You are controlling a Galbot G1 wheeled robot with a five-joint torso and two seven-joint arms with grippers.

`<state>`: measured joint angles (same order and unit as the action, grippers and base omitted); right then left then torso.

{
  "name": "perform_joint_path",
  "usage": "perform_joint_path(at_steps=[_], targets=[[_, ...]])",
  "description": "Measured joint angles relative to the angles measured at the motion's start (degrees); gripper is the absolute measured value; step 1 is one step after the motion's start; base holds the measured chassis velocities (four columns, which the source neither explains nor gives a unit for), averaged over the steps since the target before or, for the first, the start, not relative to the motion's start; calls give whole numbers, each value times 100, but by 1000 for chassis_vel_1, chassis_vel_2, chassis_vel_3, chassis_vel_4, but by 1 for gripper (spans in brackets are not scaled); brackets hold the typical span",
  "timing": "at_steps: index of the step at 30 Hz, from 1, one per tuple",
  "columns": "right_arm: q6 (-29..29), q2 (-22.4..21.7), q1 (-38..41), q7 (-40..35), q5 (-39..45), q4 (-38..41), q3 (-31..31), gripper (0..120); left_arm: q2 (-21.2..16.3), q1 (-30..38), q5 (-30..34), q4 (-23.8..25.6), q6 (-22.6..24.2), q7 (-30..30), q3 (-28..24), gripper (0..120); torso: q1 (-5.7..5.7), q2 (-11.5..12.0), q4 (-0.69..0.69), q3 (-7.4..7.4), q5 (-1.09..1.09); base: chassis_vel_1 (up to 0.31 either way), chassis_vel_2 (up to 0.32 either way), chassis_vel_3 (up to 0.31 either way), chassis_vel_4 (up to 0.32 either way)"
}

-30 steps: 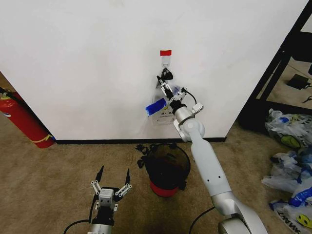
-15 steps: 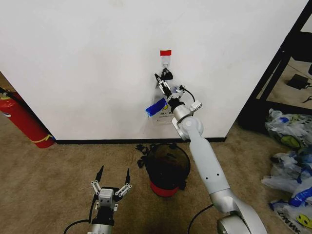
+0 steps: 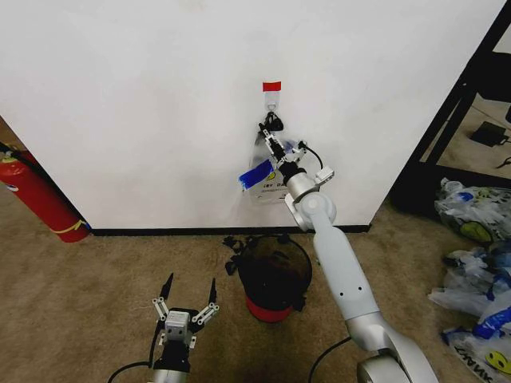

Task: Pick up the garbage bag from the wall and place it over the trash bin.

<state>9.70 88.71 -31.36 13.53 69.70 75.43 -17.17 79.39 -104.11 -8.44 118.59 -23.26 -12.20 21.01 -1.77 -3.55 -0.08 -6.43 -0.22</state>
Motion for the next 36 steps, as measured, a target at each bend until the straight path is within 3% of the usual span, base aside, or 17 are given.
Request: perform_joint_path(at_steps=[7,14,22,27,36], targets=[[-1,-2,-79,4,54,70,-47,73,7,-41,-13,30,-9,2,16,100,0,0,0,0,0,0,0,0,0],[7,-97,-207,31,144,139,-128,77,32,-65,-55,12,-25,2,5,100,0,0,0,0,0,0,0,0,0],[26,-155,-252,36,204,146,-178,68,36,-64,-79,-3,-33,6,-36,100,0,0,0,0,0,0,0,0,0],[25,-116,-280,40,207,178,-212,55,38,-90,-98,-3,-60,7,-36,100,0,0,1,0,-1,0,0,0,0],[23,-120,-339,39,233,238,-274,55,39,-99,-131,-10,-98,15,-51,100,0,0,1,0,0,0,0,0,0]])
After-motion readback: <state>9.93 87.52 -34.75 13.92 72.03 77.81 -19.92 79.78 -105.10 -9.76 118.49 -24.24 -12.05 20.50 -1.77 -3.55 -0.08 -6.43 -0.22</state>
